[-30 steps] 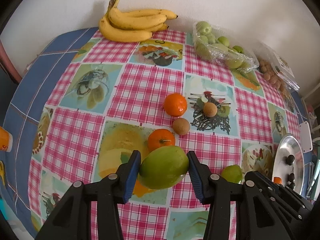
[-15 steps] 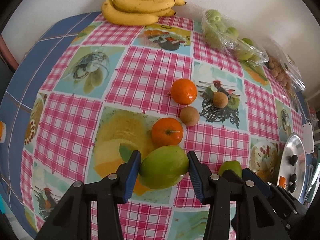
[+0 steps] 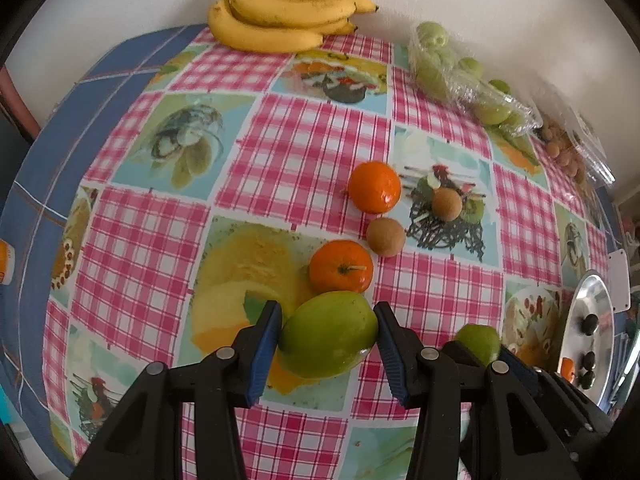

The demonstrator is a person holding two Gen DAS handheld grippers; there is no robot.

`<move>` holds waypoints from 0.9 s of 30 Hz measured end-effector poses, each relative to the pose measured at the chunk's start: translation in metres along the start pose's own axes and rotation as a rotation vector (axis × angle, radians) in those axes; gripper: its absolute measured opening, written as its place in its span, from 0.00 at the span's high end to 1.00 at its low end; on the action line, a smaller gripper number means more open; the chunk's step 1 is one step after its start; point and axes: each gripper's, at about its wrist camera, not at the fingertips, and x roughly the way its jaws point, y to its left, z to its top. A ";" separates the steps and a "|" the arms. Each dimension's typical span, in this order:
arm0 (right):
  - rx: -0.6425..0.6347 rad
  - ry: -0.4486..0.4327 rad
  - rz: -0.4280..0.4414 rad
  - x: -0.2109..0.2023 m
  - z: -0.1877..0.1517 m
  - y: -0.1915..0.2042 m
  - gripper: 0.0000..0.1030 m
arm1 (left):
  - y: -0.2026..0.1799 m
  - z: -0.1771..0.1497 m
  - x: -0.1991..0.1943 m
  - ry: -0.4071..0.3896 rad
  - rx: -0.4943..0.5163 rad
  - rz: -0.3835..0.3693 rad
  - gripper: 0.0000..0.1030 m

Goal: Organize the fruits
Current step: 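Lift and carry the green mango and green apple over the steel bowl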

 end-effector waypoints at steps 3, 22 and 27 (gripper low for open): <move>0.010 -0.035 0.015 -0.014 0.003 -0.005 0.63 | -0.002 0.002 -0.011 -0.031 0.005 -0.001 0.51; 0.147 -0.106 -0.004 -0.066 0.004 -0.075 0.63 | -0.055 -0.005 -0.034 -0.076 0.105 -0.004 0.51; 0.223 -0.127 -0.040 -0.081 0.002 -0.114 0.63 | -0.096 -0.018 -0.039 -0.081 0.196 -0.033 0.51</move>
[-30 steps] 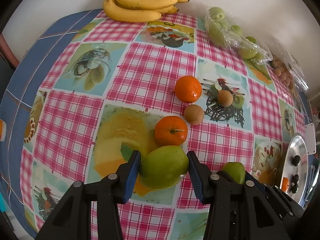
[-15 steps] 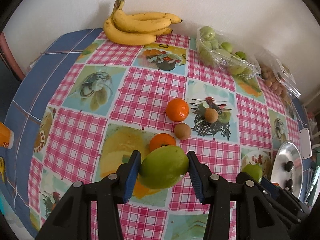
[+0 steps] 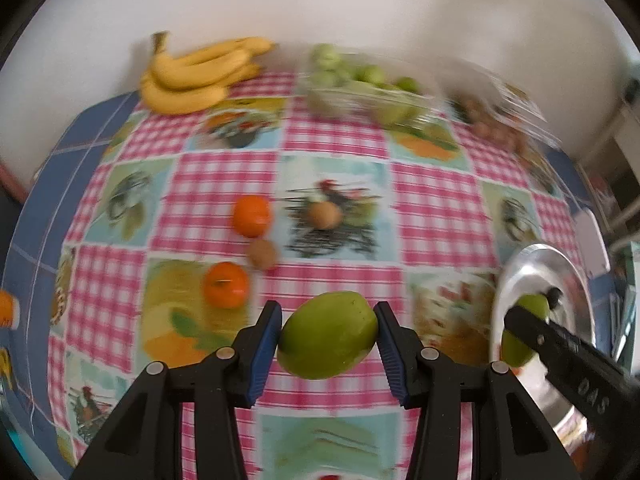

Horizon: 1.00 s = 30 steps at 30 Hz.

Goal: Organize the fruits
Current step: 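Lift and carry the green mango and green apple over the steel bowl, then open the right gripper to drop the green apple in the bowl while the left gripper releases the mango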

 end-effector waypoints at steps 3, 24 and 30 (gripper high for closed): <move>0.041 -0.014 -0.016 -0.008 0.003 -0.024 0.63 | -0.030 -0.005 -0.001 0.001 0.066 -0.028 0.51; 0.159 -0.039 -0.021 -0.046 -0.003 -0.121 0.63 | -0.158 -0.052 0.004 0.084 0.357 -0.164 0.51; 0.145 -0.008 -0.014 -0.043 -0.007 -0.125 0.63 | -0.169 -0.058 0.005 0.092 0.395 -0.167 0.51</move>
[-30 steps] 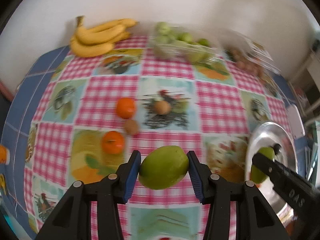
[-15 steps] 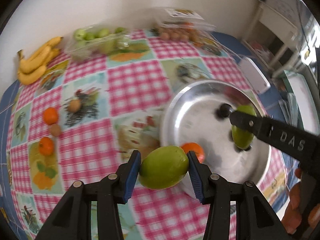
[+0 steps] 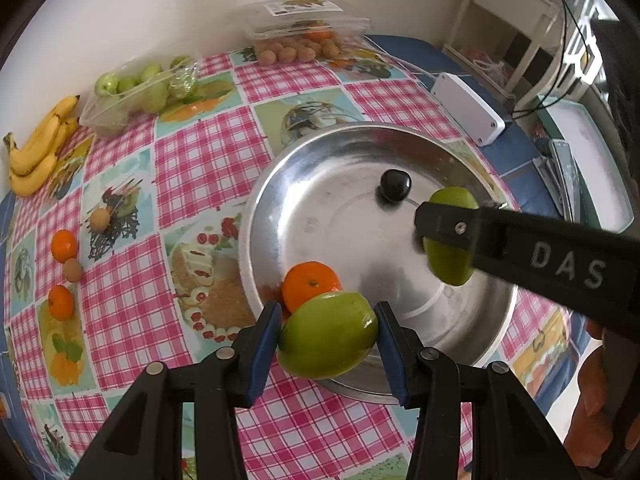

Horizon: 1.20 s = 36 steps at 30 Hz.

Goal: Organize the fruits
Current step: 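Open the right gripper to drop the green apple in the bowl while the left gripper releases the mango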

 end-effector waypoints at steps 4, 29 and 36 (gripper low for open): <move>-0.011 0.030 -0.003 0.006 -0.003 0.000 0.63 | -0.004 -0.001 0.003 0.009 0.013 0.001 0.51; -0.011 0.130 -0.048 0.032 -0.012 -0.006 0.62 | -0.008 -0.002 0.017 0.049 0.008 -0.007 0.51; -0.015 0.097 -0.034 0.025 -0.010 -0.002 0.62 | -0.008 -0.002 0.014 0.044 0.001 -0.035 0.50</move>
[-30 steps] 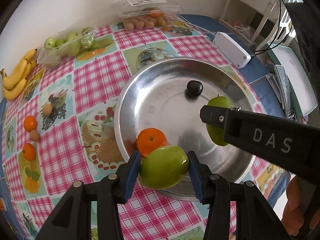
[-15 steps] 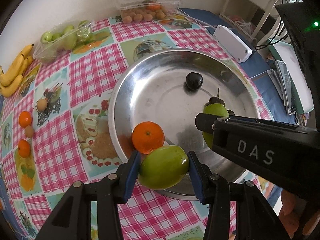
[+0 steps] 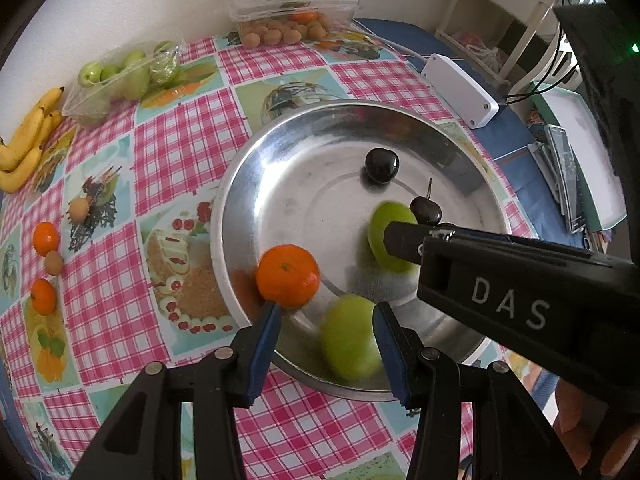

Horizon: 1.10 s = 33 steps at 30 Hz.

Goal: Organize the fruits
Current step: 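Open the right gripper to drop the green apple in the bowl while the left gripper releases the mango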

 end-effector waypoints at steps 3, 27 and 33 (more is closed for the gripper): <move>-0.006 -0.024 0.007 -0.006 0.001 0.002 0.62 | 0.001 0.001 -0.004 -0.009 -0.006 -0.008 0.50; -0.032 -0.092 0.004 -0.022 0.001 0.017 0.62 | 0.146 -0.010 -0.052 -0.135 -0.405 0.097 0.50; -0.070 -0.088 -0.002 -0.020 -0.004 0.035 0.62 | 0.177 -0.017 -0.060 -0.157 -0.479 0.145 0.50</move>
